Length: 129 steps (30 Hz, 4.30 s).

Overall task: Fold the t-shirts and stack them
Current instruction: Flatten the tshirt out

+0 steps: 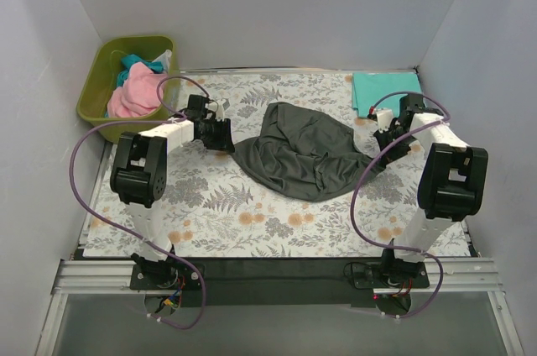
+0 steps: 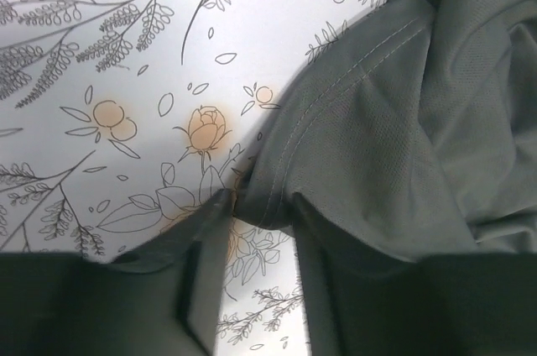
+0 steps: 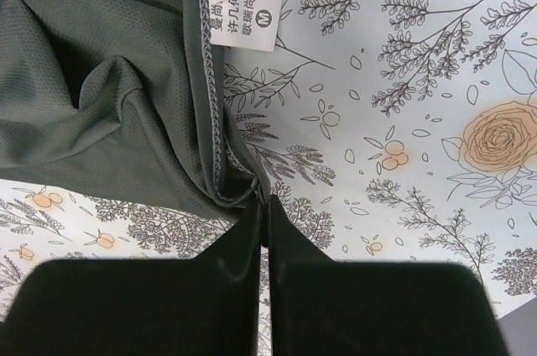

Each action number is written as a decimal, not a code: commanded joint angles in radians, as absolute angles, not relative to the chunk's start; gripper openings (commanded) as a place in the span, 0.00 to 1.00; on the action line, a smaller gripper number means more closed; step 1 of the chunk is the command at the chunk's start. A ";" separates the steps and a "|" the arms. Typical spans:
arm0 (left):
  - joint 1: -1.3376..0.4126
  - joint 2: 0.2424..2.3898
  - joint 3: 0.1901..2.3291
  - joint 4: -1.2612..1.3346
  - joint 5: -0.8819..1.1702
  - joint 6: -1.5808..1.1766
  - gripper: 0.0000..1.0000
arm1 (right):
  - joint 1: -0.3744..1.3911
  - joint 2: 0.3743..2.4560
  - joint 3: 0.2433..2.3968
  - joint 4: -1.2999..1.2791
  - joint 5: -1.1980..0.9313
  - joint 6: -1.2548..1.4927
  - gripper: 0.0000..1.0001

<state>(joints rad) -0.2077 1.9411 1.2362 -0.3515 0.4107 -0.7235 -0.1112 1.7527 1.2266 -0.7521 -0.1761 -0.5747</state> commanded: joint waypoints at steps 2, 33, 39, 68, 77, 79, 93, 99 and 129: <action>-0.212 1.945 1.261 -0.373 0.461 -0.762 0.28 | -0.118 1.687 1.223 -0.764 -0.186 -0.565 0.01; -0.002 1.224 1.351 -0.487 0.437 -0.854 0.00 | -0.298 1.503 1.756 -0.922 -0.638 -0.454 0.01; -0.002 1.635 1.688 -0.396 0.482 -0.848 0.00 | -0.210 1.863 2.149 -0.911 -0.666 -0.353 0.01; 0.132 1.502 1.188 -0.122 0.807 -0.700 0.00 | -0.138 1.810 1.697 -0.357 -0.749 -0.285 0.01; 0.132 1.453 0.884 -0.491 0.651 -0.370 0.00 | -0.137 1.741 1.269 -0.571 -0.562 -0.648 0.01; 0.132 1.483 0.871 -0.576 0.586 -0.301 0.00 | -0.137 1.738 1.188 -0.595 -0.504 -0.678 0.01; 0.247 1.454 0.982 -0.870 0.607 -0.140 0.42 | -0.149 1.684 1.402 -0.900 -0.441 -0.790 0.66; 0.221 1.532 1.114 -0.714 0.726 -0.311 0.46 | -0.010 1.853 1.641 -0.890 -0.511 -0.644 0.49; 0.091 1.805 1.216 -0.488 0.630 -0.523 0.48 | 0.273 2.310 1.977 -0.746 -0.408 -0.448 0.46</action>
